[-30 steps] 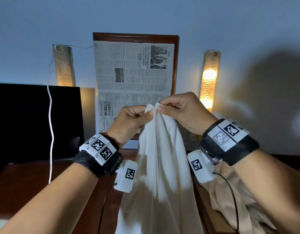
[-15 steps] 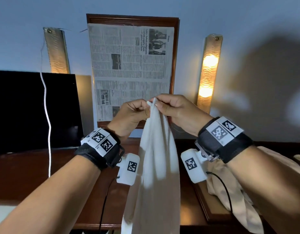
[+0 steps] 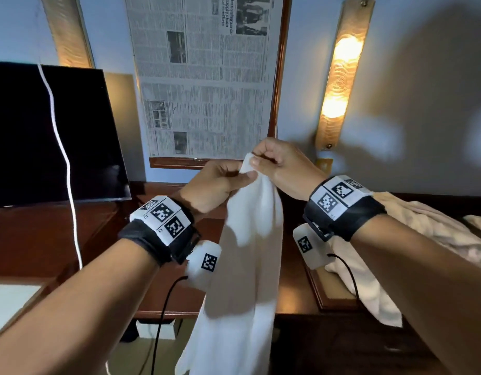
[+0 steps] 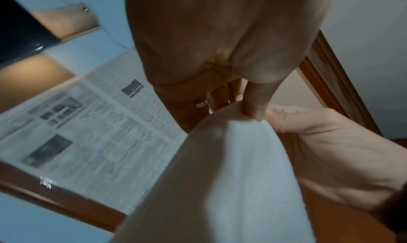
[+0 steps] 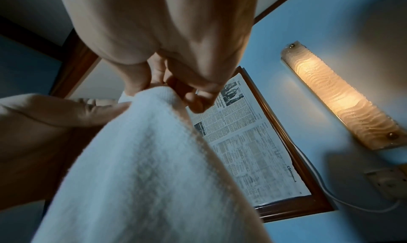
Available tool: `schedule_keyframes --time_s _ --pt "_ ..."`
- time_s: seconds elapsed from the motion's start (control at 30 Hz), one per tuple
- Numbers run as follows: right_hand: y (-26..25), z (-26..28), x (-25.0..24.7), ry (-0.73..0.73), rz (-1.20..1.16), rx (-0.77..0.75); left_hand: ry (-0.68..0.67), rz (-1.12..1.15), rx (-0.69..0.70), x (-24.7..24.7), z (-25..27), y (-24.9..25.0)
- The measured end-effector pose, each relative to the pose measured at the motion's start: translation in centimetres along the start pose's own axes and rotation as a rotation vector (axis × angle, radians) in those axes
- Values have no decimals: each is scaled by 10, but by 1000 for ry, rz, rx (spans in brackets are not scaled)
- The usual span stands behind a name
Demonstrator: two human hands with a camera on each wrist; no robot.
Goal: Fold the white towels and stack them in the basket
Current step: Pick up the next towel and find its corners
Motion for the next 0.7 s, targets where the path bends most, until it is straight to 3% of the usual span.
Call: schedule_keyframes --time_s 0.1,0.27,0.5,0.57,0.7 --pt "8 -3 2 21 -40 -6 9 -234 18 -8 -9 4" --pt "38 4 4 34 -272 25 -25 -394 29 -9 -20 10" --pt "130 45 80 -312 -720 298 -48 -477 -53 -5 -34 -4" --pt "157 52 95 -350 -757 370 -25 -496 -69 -11 -35 -9" --pt "191 57 109 -375 -574 321 94 -558 -85 -30 -32 -19"
Point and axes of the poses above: each hand's wrist, its own z-axis away from the middle knuckle, its own x-axis out of the palm, y = z × x, the point moved 9 cm from there along -z, towards the middle knuckle, and after that the axes turned 5 degrees about x, right-handed, at the moved point
